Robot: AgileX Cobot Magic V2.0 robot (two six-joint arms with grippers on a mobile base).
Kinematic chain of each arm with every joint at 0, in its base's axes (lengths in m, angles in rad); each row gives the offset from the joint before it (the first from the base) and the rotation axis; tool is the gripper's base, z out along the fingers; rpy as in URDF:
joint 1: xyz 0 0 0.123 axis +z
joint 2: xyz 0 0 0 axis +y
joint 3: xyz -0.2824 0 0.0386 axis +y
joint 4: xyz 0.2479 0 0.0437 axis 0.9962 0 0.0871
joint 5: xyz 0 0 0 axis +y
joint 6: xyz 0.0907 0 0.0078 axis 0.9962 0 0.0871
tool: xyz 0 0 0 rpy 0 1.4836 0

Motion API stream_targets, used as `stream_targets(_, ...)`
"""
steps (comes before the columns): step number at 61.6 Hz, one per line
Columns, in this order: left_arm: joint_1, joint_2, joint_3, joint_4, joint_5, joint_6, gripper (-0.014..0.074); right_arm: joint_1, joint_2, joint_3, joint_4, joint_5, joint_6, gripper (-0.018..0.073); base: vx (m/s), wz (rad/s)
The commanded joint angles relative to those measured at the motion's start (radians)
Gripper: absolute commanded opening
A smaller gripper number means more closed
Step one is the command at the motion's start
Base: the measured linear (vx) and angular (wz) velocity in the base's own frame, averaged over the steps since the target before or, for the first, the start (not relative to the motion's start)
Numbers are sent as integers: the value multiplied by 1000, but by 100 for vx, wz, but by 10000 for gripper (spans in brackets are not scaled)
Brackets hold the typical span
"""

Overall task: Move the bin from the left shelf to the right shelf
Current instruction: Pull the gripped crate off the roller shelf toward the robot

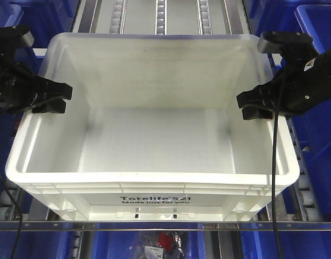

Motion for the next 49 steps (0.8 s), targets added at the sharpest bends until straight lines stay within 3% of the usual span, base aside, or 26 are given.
stream_targets(1, -5, -38, -29, -23, -35, 21, -9, -1, -41, -32, 21, -38, -5, -8, 0, 0)
stream_targets(49, -5, -199, -29, -23, -69, 20, -8, -1, -199, -32, 21, -45, -5, -4, 0, 0)
